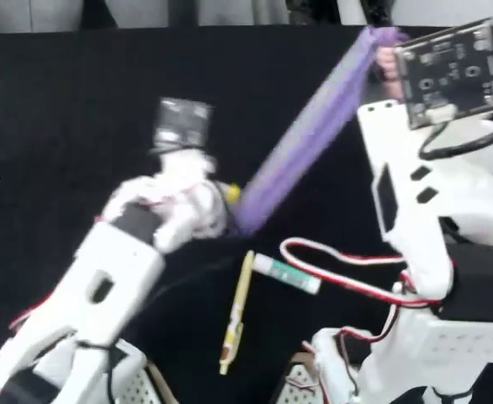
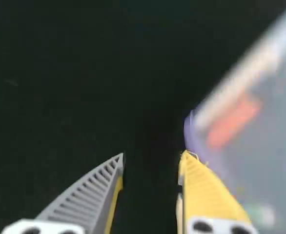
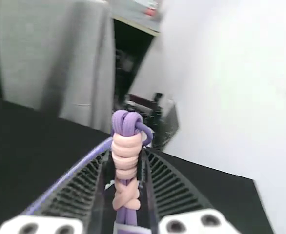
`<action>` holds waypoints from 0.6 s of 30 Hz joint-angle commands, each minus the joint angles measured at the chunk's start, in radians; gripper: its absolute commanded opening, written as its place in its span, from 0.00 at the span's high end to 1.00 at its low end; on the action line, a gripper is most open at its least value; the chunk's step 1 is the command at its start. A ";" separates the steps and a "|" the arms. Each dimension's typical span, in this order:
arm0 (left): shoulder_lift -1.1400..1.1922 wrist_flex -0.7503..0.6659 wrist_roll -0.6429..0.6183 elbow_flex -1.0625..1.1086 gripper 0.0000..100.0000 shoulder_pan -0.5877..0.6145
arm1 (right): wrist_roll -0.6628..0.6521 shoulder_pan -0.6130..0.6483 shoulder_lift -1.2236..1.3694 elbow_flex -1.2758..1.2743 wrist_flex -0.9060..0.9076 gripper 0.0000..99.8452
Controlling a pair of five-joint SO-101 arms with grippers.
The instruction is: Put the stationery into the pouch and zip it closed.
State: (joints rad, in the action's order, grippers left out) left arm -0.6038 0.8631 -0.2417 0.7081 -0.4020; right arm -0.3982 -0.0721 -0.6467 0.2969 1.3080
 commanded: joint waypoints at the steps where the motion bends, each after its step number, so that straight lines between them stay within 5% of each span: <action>1: 0.206 -0.017 0.015 -0.047 0.78 -0.133 | -0.009 -0.107 -0.015 0.010 -0.057 0.99; 11: 0.551 0.071 0.092 -0.180 0.77 -0.234 | -0.009 -0.143 -0.013 -0.001 -0.081 0.99; 18: 0.588 0.072 0.094 -0.188 0.77 -0.232 | -0.009 -0.143 -0.013 -0.001 -0.078 0.99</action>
State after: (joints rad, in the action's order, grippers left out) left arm -0.0299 0.9306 -0.1557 0.5424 -0.6214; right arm -0.3982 -0.2010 -0.6452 0.2908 1.2666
